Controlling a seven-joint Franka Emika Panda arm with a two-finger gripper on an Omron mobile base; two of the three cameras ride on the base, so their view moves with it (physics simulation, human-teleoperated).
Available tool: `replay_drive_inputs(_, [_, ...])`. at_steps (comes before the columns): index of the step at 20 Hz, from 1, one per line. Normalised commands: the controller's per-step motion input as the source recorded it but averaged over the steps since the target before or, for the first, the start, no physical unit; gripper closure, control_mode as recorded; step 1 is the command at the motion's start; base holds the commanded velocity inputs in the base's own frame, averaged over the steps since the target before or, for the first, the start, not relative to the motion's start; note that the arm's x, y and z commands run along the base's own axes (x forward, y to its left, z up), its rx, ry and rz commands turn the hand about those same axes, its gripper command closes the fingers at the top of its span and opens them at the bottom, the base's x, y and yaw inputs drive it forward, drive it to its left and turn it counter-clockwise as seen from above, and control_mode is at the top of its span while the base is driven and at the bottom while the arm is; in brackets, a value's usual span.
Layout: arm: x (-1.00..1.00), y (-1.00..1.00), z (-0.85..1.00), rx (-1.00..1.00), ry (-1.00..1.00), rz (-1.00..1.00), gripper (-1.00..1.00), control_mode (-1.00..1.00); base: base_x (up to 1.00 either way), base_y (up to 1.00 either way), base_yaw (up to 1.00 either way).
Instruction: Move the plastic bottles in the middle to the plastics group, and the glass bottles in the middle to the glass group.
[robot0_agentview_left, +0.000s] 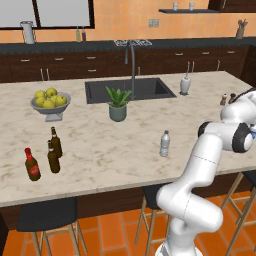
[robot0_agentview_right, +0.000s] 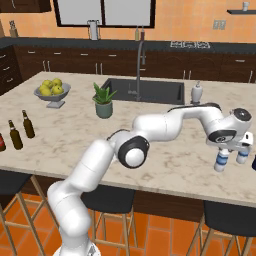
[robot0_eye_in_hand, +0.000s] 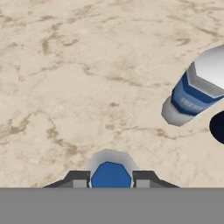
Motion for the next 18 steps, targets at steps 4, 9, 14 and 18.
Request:
replay_drive_inputs(4, [0.02,0.00,-0.31,0.00,0.00,0.00,1.00,-1.00,0.00,0.00,0.00])
replay_drive_inputs(9, [0.03,0.00,-0.10,0.00,0.00,0.00,1.00,-1.00,0.00,0.00,0.00])
replay_drive_inputs(14, [0.00,0.05,0.00,0.00,0.00,0.00,-1.00,-1.00,0.00,0.00,0.00])
replay_drive_inputs(18, [0.00,0.06,0.00,0.00,0.00,0.00,-1.00,-1.00,0.00,0.00,0.00])
